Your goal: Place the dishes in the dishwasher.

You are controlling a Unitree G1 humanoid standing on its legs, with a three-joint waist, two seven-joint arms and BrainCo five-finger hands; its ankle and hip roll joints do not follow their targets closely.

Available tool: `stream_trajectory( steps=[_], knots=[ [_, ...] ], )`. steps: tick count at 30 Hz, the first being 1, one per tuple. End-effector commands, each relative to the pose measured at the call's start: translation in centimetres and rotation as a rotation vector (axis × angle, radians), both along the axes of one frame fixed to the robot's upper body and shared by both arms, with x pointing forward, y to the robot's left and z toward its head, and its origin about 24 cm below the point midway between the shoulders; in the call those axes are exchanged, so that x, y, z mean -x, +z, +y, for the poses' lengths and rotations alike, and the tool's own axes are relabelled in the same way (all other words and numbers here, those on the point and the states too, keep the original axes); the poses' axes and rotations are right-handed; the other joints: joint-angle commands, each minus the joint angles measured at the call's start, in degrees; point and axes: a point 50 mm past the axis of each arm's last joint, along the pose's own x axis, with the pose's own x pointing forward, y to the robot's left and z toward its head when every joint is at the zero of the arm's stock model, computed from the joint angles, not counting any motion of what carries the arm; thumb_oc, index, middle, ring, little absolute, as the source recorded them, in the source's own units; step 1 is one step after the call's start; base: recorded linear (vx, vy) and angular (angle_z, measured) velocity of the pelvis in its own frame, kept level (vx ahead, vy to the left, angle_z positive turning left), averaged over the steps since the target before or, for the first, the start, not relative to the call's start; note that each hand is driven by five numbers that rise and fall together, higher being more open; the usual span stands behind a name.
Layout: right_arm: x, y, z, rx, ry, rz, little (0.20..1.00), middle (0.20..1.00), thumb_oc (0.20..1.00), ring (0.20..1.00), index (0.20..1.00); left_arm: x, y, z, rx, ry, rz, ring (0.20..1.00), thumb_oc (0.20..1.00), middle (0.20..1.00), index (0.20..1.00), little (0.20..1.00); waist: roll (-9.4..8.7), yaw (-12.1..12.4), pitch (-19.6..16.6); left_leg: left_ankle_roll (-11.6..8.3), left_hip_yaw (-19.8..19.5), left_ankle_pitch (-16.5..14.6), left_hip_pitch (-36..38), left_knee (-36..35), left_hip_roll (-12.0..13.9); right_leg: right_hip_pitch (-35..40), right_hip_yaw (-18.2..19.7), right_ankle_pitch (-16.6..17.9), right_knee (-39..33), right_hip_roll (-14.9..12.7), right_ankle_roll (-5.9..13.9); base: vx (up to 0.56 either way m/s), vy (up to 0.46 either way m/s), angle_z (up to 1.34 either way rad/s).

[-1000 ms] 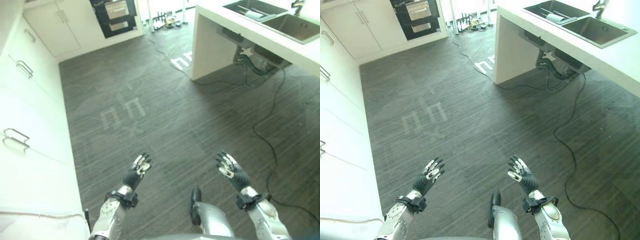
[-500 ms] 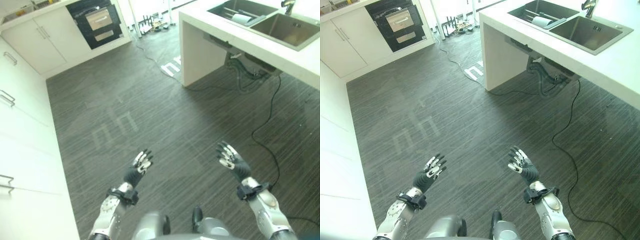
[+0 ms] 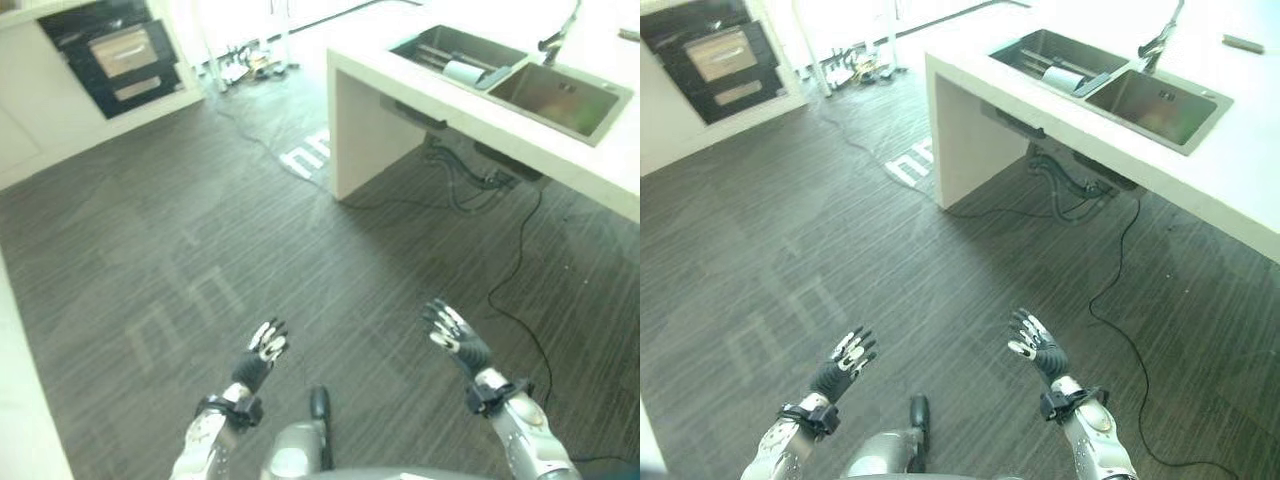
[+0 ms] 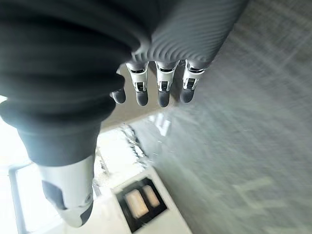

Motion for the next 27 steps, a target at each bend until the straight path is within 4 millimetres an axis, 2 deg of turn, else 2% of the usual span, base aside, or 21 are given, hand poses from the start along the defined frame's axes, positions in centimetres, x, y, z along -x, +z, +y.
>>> stream_trajectory(
  steps=[1,4,6,8,9,10,12,13,15,19,20,23,25,27],
  knots=[
    [-1.3,2.2,-0.2,-0.026,-0.028,-0.125,1.0,1.0,1.0,1.0,1.0,-0.9,1.7,-0.7,-0.052,-0.052,-0.113,1.0,1.0,1.0,1.0,1.0,2.58,0.11,-2.05,-2.88,-4.94,-3.63,-1.89,0.94,3.64,-8.36,-0.76,1.52,8.97,4.82,0.7,0.17,0.277,0.33],
    [-1.3,2.3,0.7,-0.045,-0.03,-0.137,1.0,1.0,1.0,1.0,1.0,-2.0,2.2,-1.1,-0.074,-0.062,-0.134,1.0,1.0,1.0,1.0,1.0,3.7,-0.94,-1.11,-0.13,-6.69,-5.53,1.07,0.92,1.7,-16.26,-1.05,7.13,28.45,3.59,1.83,0.16,0.279,0.43],
    [-1.3,2.1,1.2,-0.035,-0.008,-0.128,1.0,1.0,1.0,1.0,1.0,-2.1,2.2,-1.1,-0.083,-0.045,-0.132,1.0,1.0,1.0,1.0,1.0,4.6,-1.09,-0.17,0.21,-6.38,-6.28,3.8,0.08,1.67,-19.75,-2.02,8.21,34.11,2.52,1.32,0.19,0.195,0.04],
    [-1.7,2.4,1.5,-0.042,0.002,-0.134,1.0,1.0,1.0,1.0,1.0,-2.0,2.3,-0.9,-0.063,-0.029,-0.13,1.0,1.0,1.0,1.0,1.0,4.23,-2.01,0.83,0.17,-5.54,-7.25,5.98,-0.8,1.13,-22.6,-3.53,6.5,28.1,6.43,1.49,0.17,0.043,-0.25],
    [-1.7,2.4,1.5,-0.042,0.002,-0.134,1.0,1.0,1.0,1.0,1.0,-2.0,2.3,-0.9,-0.063,-0.029,-0.13,1.0,1.0,1.0,1.0,1.0,4.23,-2.01,0.83,0.17,-5.54,-7.25,5.98,-0.8,1.13,-22.6,-3.53,6.5,28.1,6.43,1.49,0.14,-0.056,-0.5],
    [-1.7,2.5,1.4,-0.045,-0.001,-0.136,1.0,1.0,1.0,1.0,1.0,-2.1,2.5,-0.7,-0.071,-0.034,-0.134,1.0,1.0,1.0,1.0,1.0,3.51,-2.71,1.41,0.05,-5.42,-7.99,7.05,-1.08,0.55,-23.22,-4.17,6.52,22.48,7.98,1.69,0.2,-0.085,-0.26],
    [-1.8,2.5,1.2,-0.058,0.0,-0.129,1.0,1.0,1.0,1.0,1.0,-2.3,2.8,-0.7,-0.082,-0.032,-0.132,1.0,1.0,1.0,1.0,1.0,2.26,-3.47,1.95,-0.55,-4.76,-9.47,9.22,-1.52,0.06,-24.35,-7.01,8.28,9.75,7.15,1.78,0.3,-0.122,0.08],
    [-1.9,2.4,1.1,-0.066,0.003,-0.121,1.0,1.0,1.0,1.0,1.0,-2.3,2.7,-0.7,-0.078,-0.025,-0.126,1.0,1.0,1.0,1.0,1.0,1.57,-3.98,2.07,-0.86,-4.71,-10.76,10.92,-1.78,-0.48,-25.46,-8.52,10.72,3.27,6.24,2.49,0.26,-0.091,-0.01],
    [-1.9,2.3,1.0,-0.064,0.007,-0.115,1.0,1.0,1.0,1.0,1.0,-2.2,2.5,-0.9,-0.069,-0.022,-0.116,1.0,1.0,1.0,1.0,1.0,1.23,-4.57,2.16,-1.14,-5.09,-12.6,13.34,-2.2,-0.82,-27.01,-9.65,13.95,-1.68,5.02,3.87,0.3,-0.075,-0.03],
    [-1.6,2.1,1.1,-0.039,0.01,-0.109,1.0,1.0,1.0,1.0,1.0,-1.4,2.0,-1.3,-0.044,-0.035,-0.105,1.0,1.0,1.0,1.0,1.0,1.18,-4.88,1.6,-1.05,-4.91,-15.87,15.9,-1.92,-1.1,-27.85,-11.76,15.78,-4.05,3.33,4.32,0.28,-0.093,-0.25],
    [-1.4,2.0,1.1,-0.034,0.01,-0.105,1.0,1.0,1.0,1.0,1.0,-1.1,1.8,-1.5,-0.032,-0.032,-0.095,1.0,1.0,1.0,1.0,1.0,1.21,-4.8,1.25,-1.16,-4.54,-16.97,16.34,-1.12,-0.93,-26.75,-12.19,15.68,-4.74,3.4,4.01,0.33,-0.161,-0.07],
    [-1.2,1.8,0.9,-0.02,0.006,-0.103,1.0,1.0,1.0,1.0,1.0,-0.5,1.1,-1.6,0.0,-0.02,-0.067,1.0,1.0,1.0,1.0,1.0,1.08,-5.85,-0.64,-2.06,-4.88,-20.22,17.89,3.0,-0.03,-25.29,-10.22,13.98,-5.11,4.26,2.27,0.42,-0.23,0.21],
    [-1.2,2.0,0.7,-0.011,0.007,-0.111,1.0,1.0,1.0,1.0,1.0,-0.4,1.1,-1.7,0.006,-0.027,-0.07,1.0,1.0,1.0,1.0,1.0,1.18,-6.07,-1.2,-2.75,-4.78,-20.9,18.3,4.11,0.45,-24.78,-10.03,13.2,-5.15,4.69,1.54,0.28,-0.181,0.38],
    [-1.6,2.4,0.0,0.007,-0.002,-0.117,1.0,1.0,1.0,1.0,1.0,-0.3,1.1,-2.2,0.011,-0.041,-0.081,1.0,1.0,1.0,1.0,1.0,1.95,-5.8,-2.64,-6.23,-4.62,-17.09,16.92,13.08,2.55,-22.14,-10.37,10.54,-6.39,6.62,-1.37,0.4,-0.32,-0.25]
  ],
)
